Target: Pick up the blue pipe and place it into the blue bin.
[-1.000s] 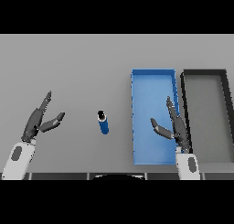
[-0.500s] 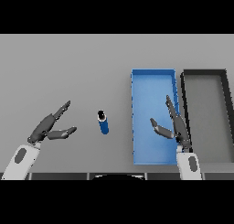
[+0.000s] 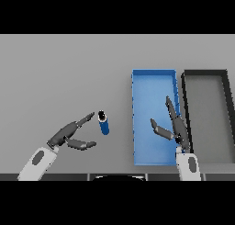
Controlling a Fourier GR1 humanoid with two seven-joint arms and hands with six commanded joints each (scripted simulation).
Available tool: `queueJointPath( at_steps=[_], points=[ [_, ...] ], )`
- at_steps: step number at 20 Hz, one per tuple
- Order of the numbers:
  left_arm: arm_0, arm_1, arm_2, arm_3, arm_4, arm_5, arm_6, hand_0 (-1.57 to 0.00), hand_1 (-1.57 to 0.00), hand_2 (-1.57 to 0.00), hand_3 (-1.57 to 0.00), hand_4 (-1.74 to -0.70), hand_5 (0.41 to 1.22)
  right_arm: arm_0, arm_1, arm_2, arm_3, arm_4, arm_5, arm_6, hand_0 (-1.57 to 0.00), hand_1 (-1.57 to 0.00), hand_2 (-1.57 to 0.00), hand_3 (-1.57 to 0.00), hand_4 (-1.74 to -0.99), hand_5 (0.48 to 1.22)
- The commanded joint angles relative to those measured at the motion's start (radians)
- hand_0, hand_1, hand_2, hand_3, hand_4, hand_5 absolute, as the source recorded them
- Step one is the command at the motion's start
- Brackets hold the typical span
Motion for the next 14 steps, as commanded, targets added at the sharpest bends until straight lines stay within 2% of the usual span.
queueJointPath(
  at_steps=[1, 3, 8, 12, 14],
  points=[
    [-0.016, -0.025, -0.011, 0.019, -0.015, 0.005, -0.002, 0.0, 0.0, 0.0, 0.0, -1.12, 0.446, 0.009, 0.002, 0.003, 0.001, 0.002, 0.001, -0.005, 0.0, 0.0, 0.0, 0.0, -1.27, 0.617],
    [-0.026, -0.065, -0.033, 0.052, -0.038, 0.01, -0.008, 0.0, 0.0, 0.0, 0.0, -1.12, 0.446, 0.014, -0.01, -0.008, -0.02, -0.009, 0.003, 0.011, 0.0, 0.0, 0.0, 0.0, -1.271, 0.616],
    [-0.103, -0.167, -0.051, 0.15, -0.033, -0.001, 0.027, 0.0, 0.0, 0.0, 0.0, -1.12, 0.448, 0.025, 0.002, -0.002, -0.022, -0.009, 0.002, 0.014, 0.0, 0.0, 0.0, 0.0, -1.274, 0.605],
    [-0.147, -0.224, -0.07, 0.243, -0.104, 0.03, -0.03, 0.0, 0.0, 0.0, 0.0, -1.07, 0.445, 0.032, -0.01, -0.011, -0.022, -0.011, 0.006, 0.007, 0.0, 0.0, 0.0, 0.0, -1.267, 0.598],
    [-0.172, -0.259, -0.06, 0.275, -0.077, 0.013, -0.052, 0.0, 0.0, 0.0, 0.0, -1.09, 0.477, 0.023, -0.011, -0.018, -0.014, -0.017, 0.005, 0.013, 0.0, 0.0, 0.0, 0.0, -1.264, 0.598]
  ],
)
